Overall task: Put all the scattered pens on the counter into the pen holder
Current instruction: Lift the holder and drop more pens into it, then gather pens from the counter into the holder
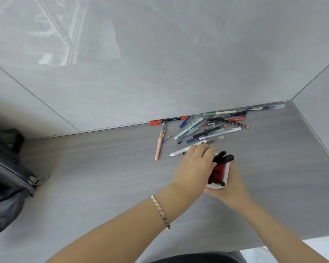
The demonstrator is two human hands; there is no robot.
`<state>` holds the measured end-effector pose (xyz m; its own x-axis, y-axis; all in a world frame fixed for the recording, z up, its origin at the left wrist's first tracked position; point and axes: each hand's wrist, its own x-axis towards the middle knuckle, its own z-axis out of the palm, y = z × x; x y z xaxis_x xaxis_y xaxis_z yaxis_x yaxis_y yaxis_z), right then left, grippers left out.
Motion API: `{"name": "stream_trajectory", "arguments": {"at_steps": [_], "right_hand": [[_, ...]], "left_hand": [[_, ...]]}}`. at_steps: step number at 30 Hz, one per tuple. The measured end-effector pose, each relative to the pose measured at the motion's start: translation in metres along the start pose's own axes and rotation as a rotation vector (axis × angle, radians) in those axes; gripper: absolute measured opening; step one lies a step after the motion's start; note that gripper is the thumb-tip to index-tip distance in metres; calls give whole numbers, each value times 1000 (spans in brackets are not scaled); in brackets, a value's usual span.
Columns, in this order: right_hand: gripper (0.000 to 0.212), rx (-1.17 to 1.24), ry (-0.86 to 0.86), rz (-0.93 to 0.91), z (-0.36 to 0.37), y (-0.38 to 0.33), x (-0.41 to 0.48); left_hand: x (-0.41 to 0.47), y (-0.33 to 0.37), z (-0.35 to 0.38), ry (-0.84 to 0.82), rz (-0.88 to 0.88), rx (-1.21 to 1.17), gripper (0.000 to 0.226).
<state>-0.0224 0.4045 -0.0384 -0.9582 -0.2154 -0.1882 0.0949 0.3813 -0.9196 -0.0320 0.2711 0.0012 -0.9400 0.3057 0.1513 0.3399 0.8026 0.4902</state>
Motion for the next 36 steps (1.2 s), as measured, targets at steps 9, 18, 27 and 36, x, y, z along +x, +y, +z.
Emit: {"name": "stream_trajectory", "arguments": {"at_steps": [9, 18, 27, 36], "right_hand": [[67, 59, -50, 48, 0, 15, 0], [85, 81, -86, 103, -2, 23, 0], [83, 100, -79, 125, 0, 30, 7], [85, 107, -72, 118, -1, 33, 5]], "left_hand": [[-9, -8, -7, -148, 89, -192, 47], [34, -83, 12, -295, -480, -46, 26], [28, -95, 23, -621, -271, 353, 23], [12, -109, -16, -165, -859, -165, 15]]}}
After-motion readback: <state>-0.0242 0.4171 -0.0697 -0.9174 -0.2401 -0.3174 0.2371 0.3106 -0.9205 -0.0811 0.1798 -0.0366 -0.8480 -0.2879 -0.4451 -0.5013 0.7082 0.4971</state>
